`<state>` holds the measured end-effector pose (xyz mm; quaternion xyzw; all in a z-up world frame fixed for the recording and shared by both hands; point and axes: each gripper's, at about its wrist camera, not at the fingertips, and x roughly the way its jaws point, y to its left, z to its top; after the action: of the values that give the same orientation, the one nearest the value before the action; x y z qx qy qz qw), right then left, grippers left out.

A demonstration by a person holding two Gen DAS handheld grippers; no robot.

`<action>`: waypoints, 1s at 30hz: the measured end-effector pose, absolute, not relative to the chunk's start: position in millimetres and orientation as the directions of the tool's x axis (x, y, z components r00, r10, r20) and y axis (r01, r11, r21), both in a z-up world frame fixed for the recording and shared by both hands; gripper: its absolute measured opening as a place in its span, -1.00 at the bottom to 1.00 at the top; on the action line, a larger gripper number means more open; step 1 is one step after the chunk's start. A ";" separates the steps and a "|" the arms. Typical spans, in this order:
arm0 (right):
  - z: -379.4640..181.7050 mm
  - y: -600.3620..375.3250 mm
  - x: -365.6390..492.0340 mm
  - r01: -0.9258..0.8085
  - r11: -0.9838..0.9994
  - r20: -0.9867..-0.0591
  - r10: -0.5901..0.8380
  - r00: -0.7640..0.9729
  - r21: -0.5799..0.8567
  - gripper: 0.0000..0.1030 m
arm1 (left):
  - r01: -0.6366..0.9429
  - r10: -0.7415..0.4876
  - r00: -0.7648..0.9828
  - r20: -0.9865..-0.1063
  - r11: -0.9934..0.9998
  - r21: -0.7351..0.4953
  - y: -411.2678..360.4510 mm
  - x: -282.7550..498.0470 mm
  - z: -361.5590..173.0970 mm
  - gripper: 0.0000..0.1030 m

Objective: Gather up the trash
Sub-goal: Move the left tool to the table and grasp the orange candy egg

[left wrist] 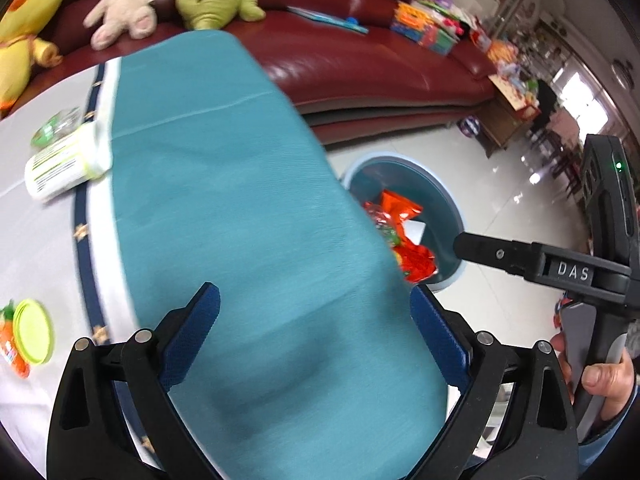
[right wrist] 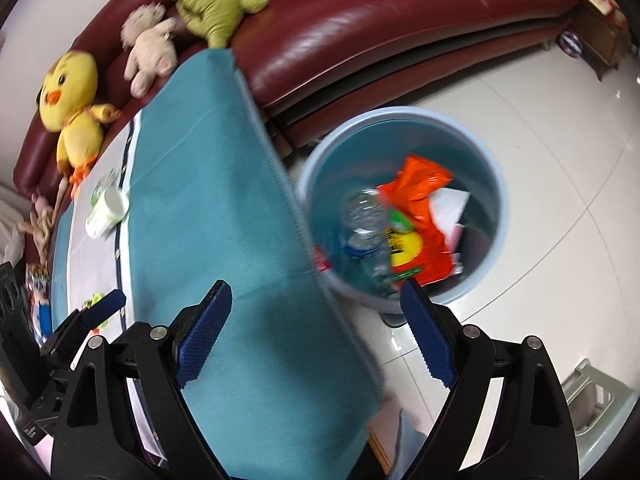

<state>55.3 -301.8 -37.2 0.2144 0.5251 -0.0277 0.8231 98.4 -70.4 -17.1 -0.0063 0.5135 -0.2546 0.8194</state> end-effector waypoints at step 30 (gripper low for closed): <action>-41.7 -78.6 100.4 -0.039 0.962 -0.916 0.270 0.296 0.271 0.60 | 0.068 -0.118 0.477 -0.871 0.993 -0.098 203.5 88.8 -52.6 0.86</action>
<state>100.4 -78.6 -41.7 0.0986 0.5855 0.0967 0.7988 88.8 203.5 -52.6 -0.0248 0.5086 -0.0541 0.8590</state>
